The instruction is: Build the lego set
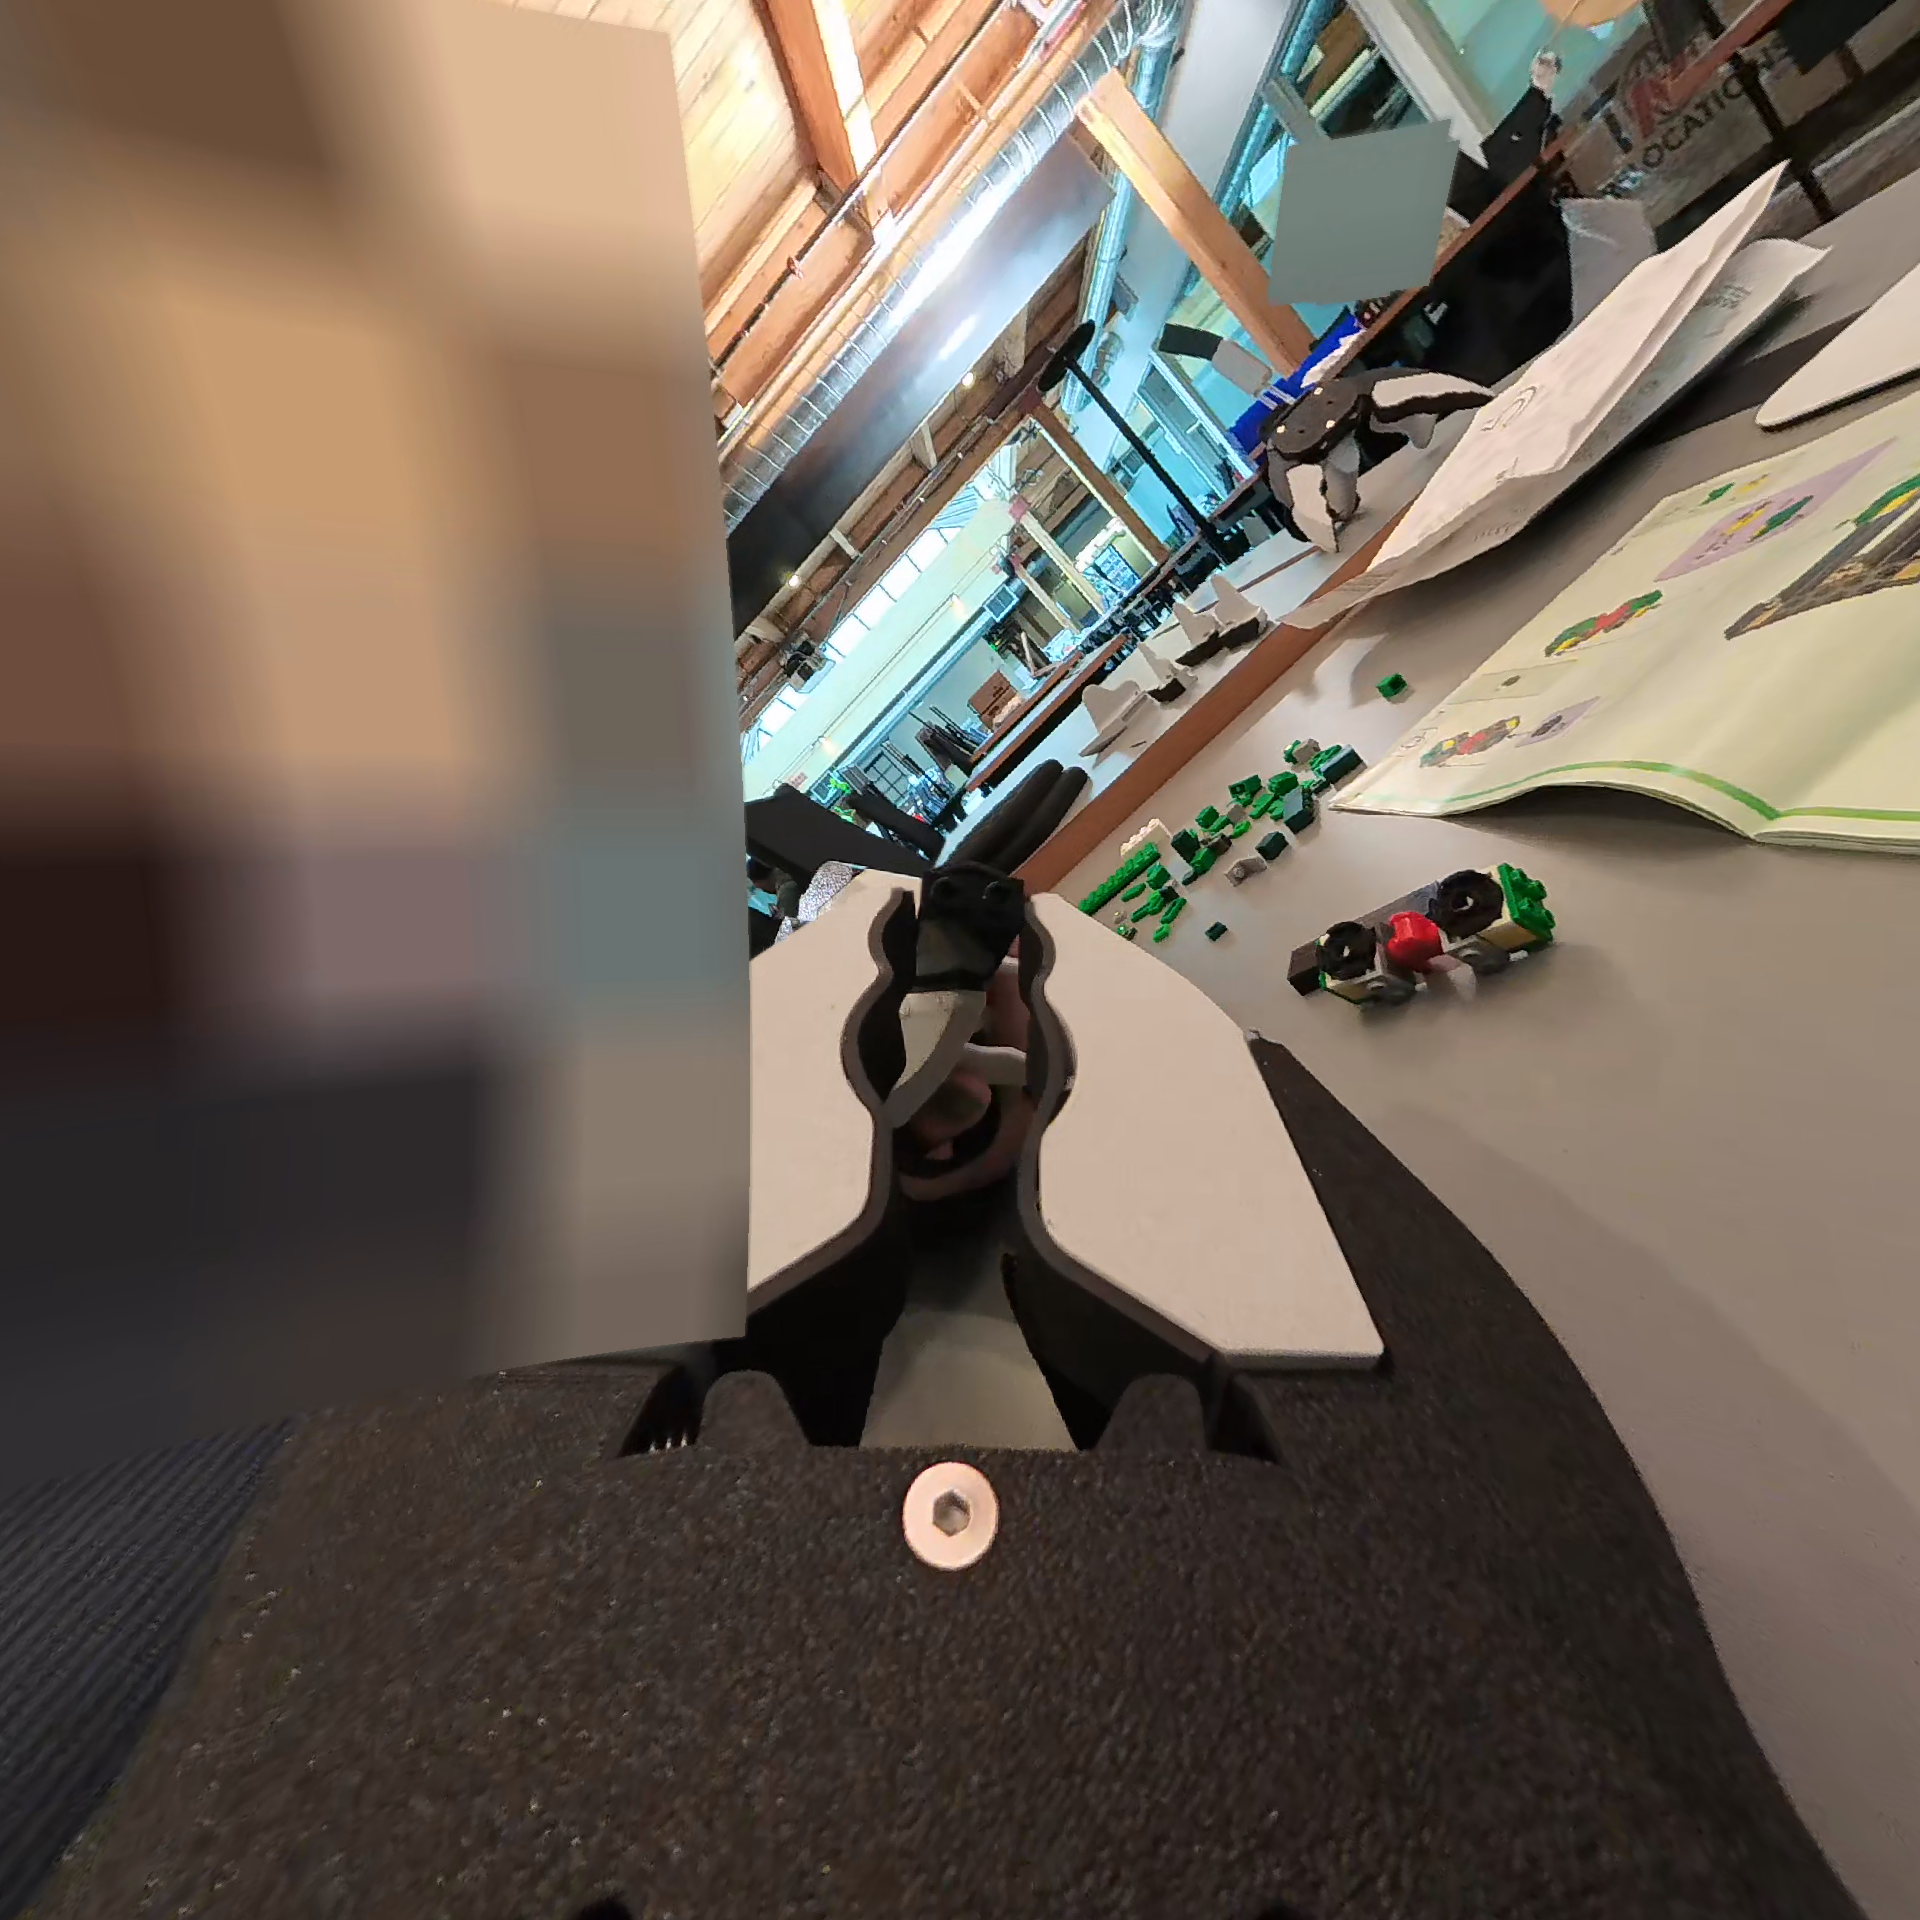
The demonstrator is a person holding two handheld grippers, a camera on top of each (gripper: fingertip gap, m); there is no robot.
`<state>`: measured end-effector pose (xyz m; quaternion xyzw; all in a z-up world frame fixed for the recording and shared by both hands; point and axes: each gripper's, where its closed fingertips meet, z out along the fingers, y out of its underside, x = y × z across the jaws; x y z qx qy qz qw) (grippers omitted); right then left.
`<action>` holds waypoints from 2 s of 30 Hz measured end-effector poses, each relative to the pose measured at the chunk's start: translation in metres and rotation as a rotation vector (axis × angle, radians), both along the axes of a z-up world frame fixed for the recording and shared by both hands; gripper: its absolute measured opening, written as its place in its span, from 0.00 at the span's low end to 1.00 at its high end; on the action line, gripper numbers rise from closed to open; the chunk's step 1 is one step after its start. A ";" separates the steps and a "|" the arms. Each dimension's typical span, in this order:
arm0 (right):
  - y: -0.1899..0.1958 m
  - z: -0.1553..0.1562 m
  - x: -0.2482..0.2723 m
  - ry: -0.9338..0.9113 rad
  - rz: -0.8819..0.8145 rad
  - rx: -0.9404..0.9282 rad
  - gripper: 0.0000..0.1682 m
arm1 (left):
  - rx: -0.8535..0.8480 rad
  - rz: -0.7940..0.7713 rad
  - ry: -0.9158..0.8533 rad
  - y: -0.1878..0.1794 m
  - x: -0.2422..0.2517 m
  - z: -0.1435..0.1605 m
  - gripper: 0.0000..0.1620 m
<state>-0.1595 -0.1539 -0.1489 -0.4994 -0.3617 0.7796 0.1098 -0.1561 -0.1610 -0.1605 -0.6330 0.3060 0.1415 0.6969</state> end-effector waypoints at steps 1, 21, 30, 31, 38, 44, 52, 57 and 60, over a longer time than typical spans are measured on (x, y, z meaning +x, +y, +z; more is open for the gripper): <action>0.000 0.000 0.000 0.004 0.002 -0.003 0.11 | -0.001 -0.001 0.000 0.000 0.000 0.000 0.05; 0.015 0.014 0.012 0.071 -0.046 0.106 0.10 | -0.172 -0.093 -0.116 0.001 0.002 -0.009 0.22; 0.024 0.004 0.020 0.024 -0.085 0.472 0.10 | -0.656 -0.224 -0.198 -0.007 0.007 -0.061 0.20; 0.024 0.005 0.021 0.027 -0.087 0.488 0.10 | -0.685 -0.224 -0.204 -0.006 0.009 -0.067 0.23; 0.023 -0.009 0.025 -0.017 -0.065 0.700 0.10 | -0.778 -0.159 -0.160 0.001 0.009 -0.090 0.28; 0.032 -0.035 0.032 -0.134 -0.045 0.952 0.10 | -0.813 -0.167 -0.137 -0.003 0.010 -0.095 0.21; 0.045 -0.076 0.051 -0.387 0.054 1.154 0.10 | -0.796 -0.167 -0.130 -0.002 0.009 -0.096 0.17; 0.044 -0.082 0.053 -0.434 0.079 1.197 0.10 | -0.782 -0.172 -0.143 -0.002 0.009 -0.093 0.17; 0.045 -0.087 0.054 -0.454 0.095 1.183 0.10 | -0.783 -0.176 -0.159 -0.001 0.009 -0.092 0.17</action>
